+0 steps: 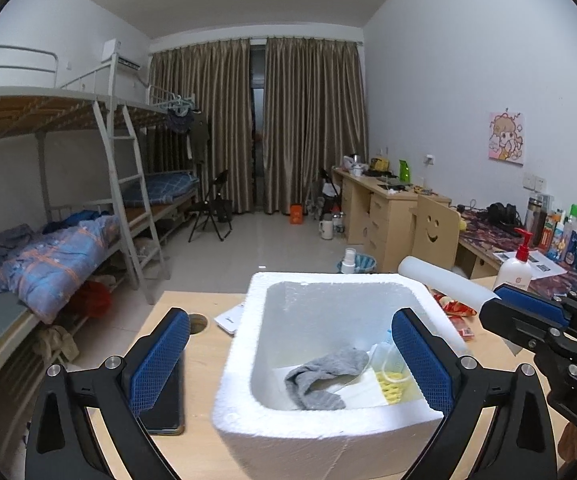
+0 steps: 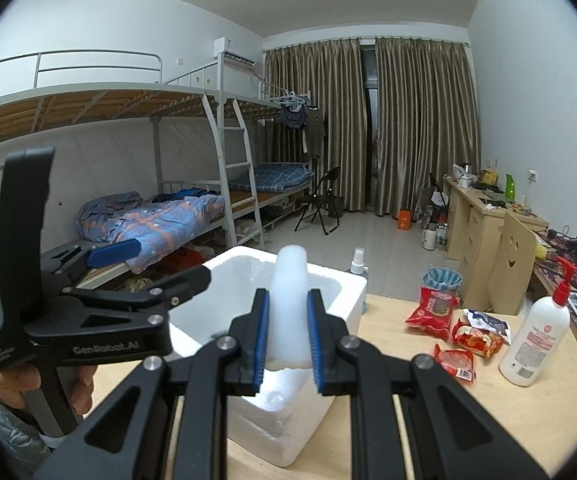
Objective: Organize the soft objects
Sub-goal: 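Lower the white strip into the foam box and open the right gripper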
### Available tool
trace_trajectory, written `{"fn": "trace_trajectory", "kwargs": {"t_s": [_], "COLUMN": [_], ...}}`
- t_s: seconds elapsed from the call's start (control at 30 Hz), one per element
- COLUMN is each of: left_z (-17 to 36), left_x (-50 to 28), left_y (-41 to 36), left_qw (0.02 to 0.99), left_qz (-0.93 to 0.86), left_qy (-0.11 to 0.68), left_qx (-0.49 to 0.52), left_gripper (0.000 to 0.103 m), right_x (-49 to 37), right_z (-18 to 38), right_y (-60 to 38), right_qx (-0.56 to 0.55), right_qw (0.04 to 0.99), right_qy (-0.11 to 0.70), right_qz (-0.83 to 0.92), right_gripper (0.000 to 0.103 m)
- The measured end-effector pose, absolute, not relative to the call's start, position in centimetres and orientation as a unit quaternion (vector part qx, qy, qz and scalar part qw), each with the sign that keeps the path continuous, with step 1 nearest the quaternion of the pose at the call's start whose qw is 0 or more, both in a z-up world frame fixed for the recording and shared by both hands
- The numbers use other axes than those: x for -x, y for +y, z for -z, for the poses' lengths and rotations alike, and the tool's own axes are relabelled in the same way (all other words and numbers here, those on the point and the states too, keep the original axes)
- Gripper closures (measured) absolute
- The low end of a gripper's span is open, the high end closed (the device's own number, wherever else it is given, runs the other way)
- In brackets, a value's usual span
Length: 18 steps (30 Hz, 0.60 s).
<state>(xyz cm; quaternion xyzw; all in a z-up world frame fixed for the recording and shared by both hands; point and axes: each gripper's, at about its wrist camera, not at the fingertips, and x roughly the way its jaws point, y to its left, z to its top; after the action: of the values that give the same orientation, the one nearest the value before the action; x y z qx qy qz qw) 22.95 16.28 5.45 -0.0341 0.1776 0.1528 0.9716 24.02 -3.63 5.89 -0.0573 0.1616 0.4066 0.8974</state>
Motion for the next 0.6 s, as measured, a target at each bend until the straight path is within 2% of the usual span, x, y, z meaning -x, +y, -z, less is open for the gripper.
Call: {"fn": "trace_trajectory", "kwargs": {"t_s": [0.6], "left_z": [-4.9], "left_x": [-20.8], "left_y": [19.6], "left_qw": [0.964], "left_qz": [-0.197], "left_qy": [0.176], "left_qx": [0.038], "left_gripper": [0.001], "right_x": [-25.3], "right_z": [-5.3], "right_y": [-0.4], "right_qx": [0.07], "right_qw": [0.888], "right_qy": [0.178], "right_qz": [-0.418], "right_gripper": [0.082]}}
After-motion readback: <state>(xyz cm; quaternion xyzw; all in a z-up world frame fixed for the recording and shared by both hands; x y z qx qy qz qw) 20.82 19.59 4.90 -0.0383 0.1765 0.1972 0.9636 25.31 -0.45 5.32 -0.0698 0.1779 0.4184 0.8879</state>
